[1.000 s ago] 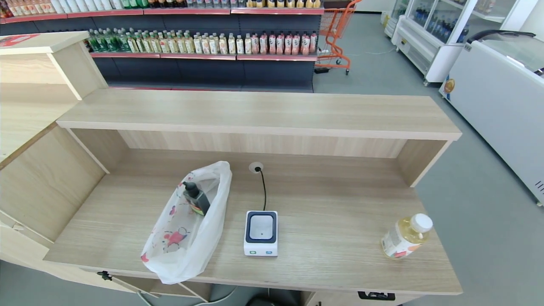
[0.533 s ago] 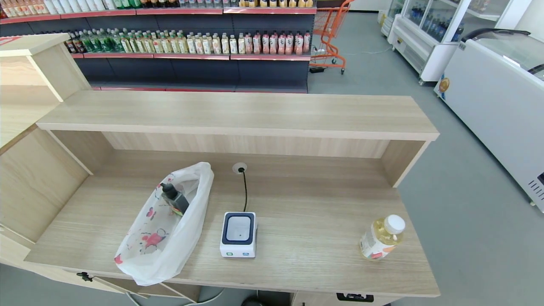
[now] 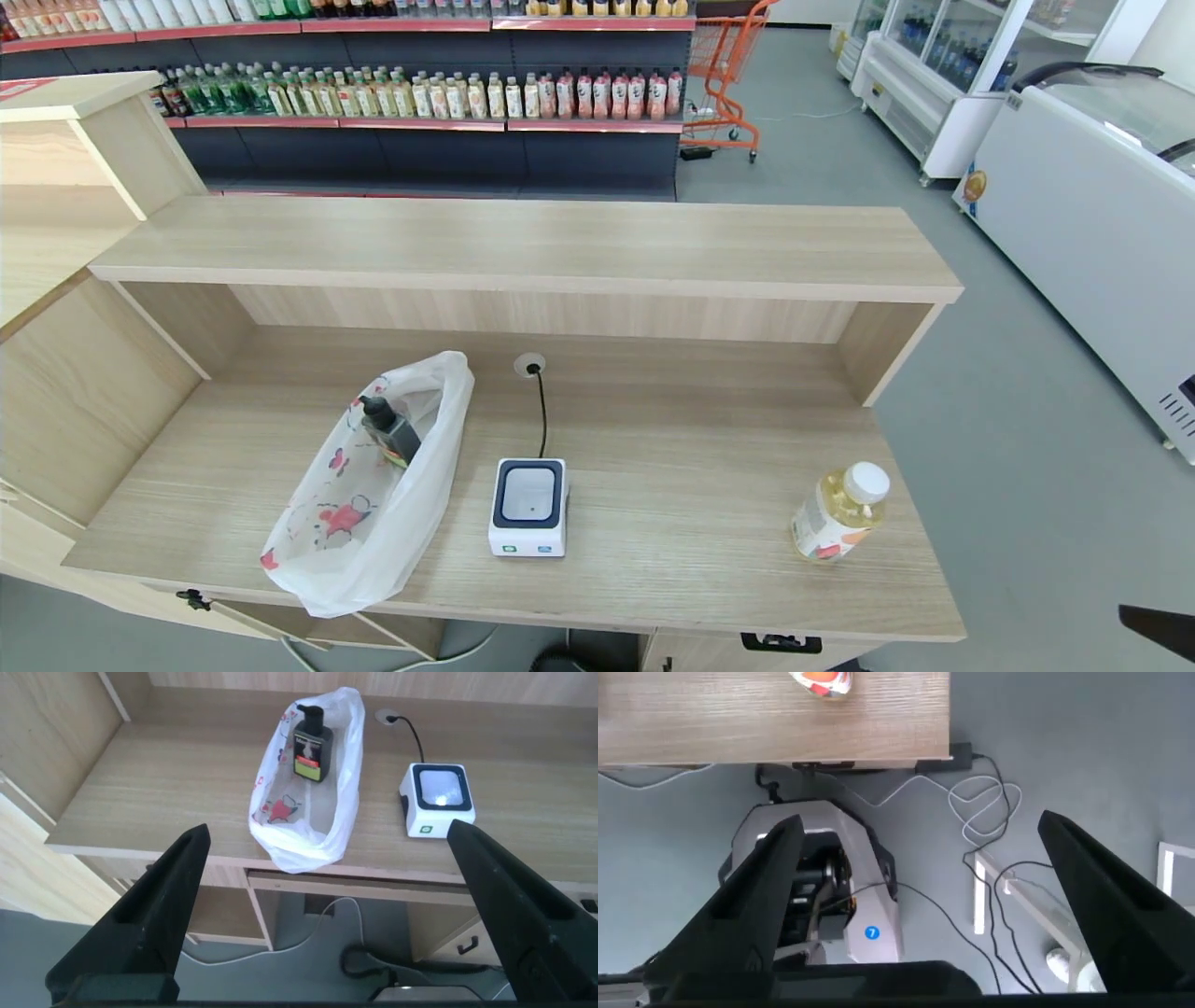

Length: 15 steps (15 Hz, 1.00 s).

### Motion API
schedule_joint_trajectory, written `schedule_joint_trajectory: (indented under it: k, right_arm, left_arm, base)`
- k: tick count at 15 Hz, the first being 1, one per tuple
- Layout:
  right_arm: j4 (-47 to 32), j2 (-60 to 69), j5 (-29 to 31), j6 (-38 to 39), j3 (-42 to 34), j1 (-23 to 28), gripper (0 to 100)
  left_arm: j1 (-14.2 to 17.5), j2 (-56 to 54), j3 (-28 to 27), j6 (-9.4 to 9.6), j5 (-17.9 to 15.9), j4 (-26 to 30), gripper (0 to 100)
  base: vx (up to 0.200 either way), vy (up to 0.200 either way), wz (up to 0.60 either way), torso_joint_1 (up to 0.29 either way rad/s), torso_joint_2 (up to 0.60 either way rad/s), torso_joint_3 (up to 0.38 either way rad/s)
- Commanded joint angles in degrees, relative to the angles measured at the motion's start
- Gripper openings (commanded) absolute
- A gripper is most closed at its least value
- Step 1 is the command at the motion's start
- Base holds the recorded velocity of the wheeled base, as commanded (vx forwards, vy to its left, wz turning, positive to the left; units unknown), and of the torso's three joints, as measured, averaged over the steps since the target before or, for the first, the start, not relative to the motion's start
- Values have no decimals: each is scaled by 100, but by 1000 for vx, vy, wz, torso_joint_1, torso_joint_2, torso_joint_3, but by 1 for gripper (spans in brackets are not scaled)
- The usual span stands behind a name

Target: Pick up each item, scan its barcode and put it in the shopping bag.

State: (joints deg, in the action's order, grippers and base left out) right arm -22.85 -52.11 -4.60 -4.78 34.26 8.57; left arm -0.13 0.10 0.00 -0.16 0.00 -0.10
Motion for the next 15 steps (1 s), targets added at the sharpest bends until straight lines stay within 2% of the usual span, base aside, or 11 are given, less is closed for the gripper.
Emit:
schedule_joint_trajectory:
  k: [1,4,7,9,11,13,15]
  right_arm:
    - [386,-1213,73,-14,-103,-365,100]
    - [1133,-1741,117,-304,-499,-831,100]
    - [1898,-2189,284,-612,-762,-839,100]
    - [2812,-2743,416,-911,-1114,-822,100]
    - [3155,-3112,416,-1016,-1123,-857,100]
    - [4280,-3815,424,-1095,-1343,-857,100]
    - [4921,-4377,372,-1051,-1360,-1006,100]
  left_arm:
    - [-4,-1,0,-2,0,1,100]
    - [-4,-1,0,-2,0,1,100]
    - [-4,-1,0,-2,0,1,100]
    - [-4,-1,0,-2,0,1,100]
    - [-4,-1,0,-2,0,1,100]
    - [-4,-1,0,-2,0,1,100]
    - [5,-1,0,-2,0,1,100]
  base:
    - [0,0,0,0,0,0]
    - [0,0,0,0,0,0]
    - [0,0,0,0,0,0]
    - [0,0,0,0,0,0]
    - [0,0,0,0,0,0]
    - [0,0,0,0,0,0]
    - [0,0,0,0,0,0]
